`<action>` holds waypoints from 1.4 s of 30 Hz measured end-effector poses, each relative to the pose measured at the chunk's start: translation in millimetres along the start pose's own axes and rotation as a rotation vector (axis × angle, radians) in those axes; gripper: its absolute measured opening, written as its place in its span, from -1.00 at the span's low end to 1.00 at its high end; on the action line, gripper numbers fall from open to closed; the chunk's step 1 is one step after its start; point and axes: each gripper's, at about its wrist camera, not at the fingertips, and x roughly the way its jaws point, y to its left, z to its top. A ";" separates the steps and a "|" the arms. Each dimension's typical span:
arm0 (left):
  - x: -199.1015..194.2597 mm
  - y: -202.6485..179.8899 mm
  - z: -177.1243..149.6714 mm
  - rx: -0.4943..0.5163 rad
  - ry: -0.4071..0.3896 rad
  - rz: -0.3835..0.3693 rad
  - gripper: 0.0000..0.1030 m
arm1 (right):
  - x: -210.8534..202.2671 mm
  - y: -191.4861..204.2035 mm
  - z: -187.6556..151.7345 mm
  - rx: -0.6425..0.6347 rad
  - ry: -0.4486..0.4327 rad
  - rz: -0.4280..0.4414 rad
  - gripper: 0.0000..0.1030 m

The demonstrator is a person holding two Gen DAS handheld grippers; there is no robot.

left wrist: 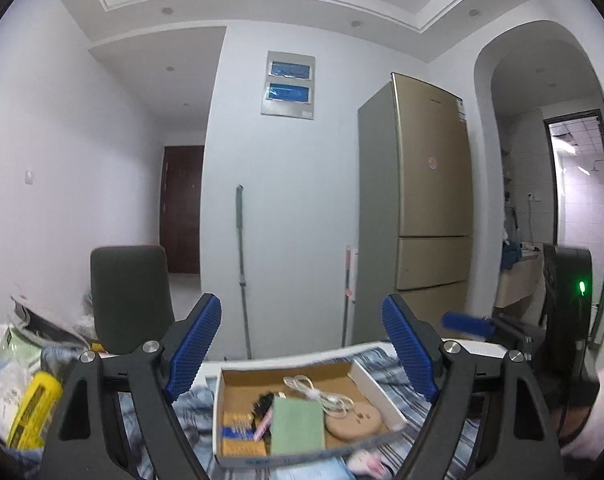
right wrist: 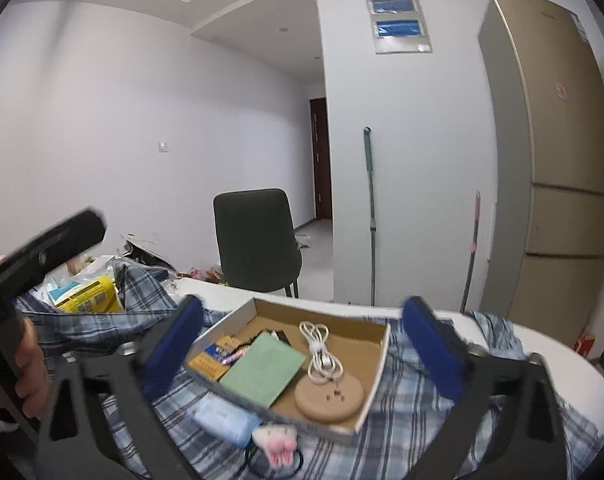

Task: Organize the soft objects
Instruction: 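Withdraw both tools and lower them toward the plush charm and wipes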

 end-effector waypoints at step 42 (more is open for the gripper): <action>-10.9 3.0 -69.5 0.040 0.128 0.115 1.00 | -36.3 14.5 -54.2 -0.086 -0.060 -0.119 0.99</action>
